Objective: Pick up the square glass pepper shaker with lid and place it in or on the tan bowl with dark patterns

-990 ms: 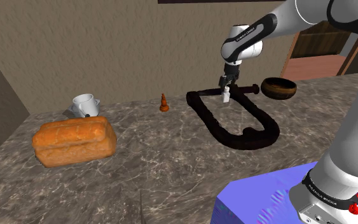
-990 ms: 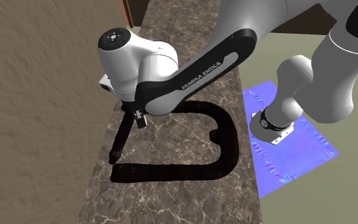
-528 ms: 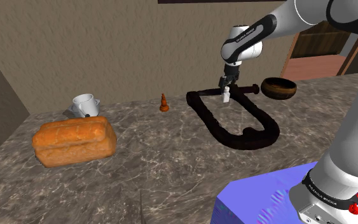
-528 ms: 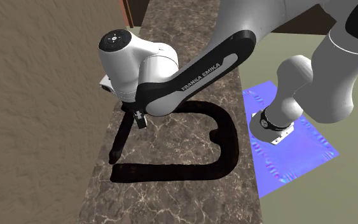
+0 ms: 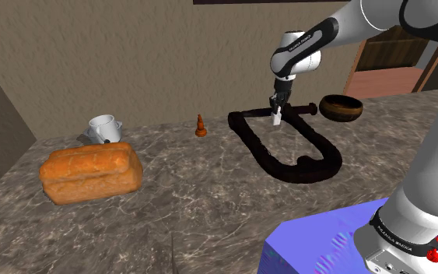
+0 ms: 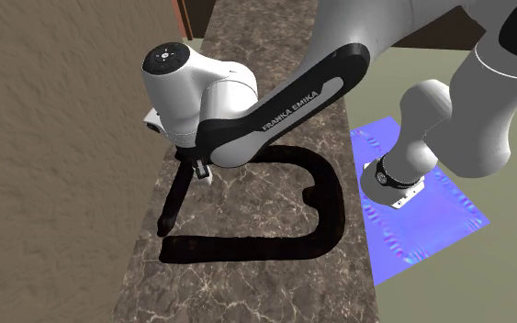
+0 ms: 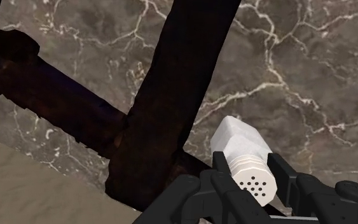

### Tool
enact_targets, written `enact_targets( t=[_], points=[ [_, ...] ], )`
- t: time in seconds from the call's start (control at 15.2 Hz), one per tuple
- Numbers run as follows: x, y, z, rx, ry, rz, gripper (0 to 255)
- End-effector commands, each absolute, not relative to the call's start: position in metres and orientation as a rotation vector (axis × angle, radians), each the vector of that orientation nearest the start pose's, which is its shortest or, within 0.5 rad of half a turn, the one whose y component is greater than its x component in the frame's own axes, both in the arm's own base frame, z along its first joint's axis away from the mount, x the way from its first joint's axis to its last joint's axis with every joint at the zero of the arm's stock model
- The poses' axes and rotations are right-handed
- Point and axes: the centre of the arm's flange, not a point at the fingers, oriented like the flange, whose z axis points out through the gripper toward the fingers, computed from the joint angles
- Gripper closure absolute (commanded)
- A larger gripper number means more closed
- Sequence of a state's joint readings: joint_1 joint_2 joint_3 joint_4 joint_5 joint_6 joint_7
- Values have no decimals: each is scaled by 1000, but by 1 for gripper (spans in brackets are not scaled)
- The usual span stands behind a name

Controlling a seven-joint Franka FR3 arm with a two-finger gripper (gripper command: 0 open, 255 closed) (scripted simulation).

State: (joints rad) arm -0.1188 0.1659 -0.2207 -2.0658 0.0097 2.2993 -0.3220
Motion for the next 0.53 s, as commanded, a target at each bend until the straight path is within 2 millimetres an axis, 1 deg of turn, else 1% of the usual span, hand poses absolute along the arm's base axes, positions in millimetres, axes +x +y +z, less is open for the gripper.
enact_targets(
  t=[0.0, 0.13, 0.46],
  points=[
    [550, -191, 362, -3191, 32, -93, 255],
    [550, -191, 362, -3191, 32, -93, 255],
    [550, -191, 388, -3191, 32, -93, 255]
  ],
)
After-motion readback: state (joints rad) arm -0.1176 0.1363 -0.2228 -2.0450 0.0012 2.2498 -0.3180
